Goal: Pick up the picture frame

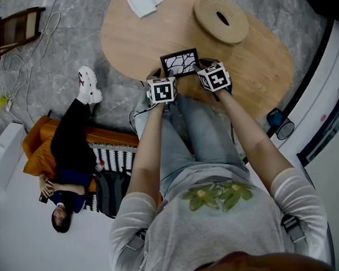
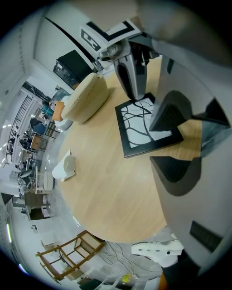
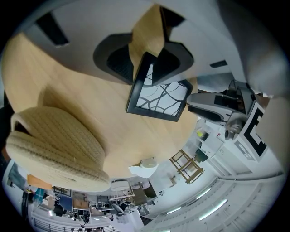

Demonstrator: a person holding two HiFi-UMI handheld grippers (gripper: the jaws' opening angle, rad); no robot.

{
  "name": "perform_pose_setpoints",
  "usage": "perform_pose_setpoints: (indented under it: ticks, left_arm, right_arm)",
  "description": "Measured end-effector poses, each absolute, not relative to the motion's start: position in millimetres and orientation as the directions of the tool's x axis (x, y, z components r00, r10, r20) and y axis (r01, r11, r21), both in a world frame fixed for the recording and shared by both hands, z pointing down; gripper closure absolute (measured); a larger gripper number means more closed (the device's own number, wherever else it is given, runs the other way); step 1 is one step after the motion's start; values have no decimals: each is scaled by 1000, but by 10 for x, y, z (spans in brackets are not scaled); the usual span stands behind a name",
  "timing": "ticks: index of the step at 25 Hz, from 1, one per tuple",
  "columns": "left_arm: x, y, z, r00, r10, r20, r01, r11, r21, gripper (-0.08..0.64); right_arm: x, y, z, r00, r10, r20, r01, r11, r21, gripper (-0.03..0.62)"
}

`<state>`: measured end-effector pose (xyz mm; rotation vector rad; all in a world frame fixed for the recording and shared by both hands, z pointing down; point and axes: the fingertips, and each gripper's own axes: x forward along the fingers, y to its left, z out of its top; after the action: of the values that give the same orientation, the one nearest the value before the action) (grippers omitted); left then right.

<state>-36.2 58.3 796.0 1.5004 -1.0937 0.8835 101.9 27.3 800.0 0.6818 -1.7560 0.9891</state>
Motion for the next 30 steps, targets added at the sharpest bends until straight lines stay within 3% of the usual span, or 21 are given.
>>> perform_pose_setpoints:
  ticks: [30]
  left_arm:
    - [-301,643,8107,326,-196,925,-945,-88,314,448]
  right_arm:
    - [1051,383,8113,-368,-24,929,-798,521,-303,479]
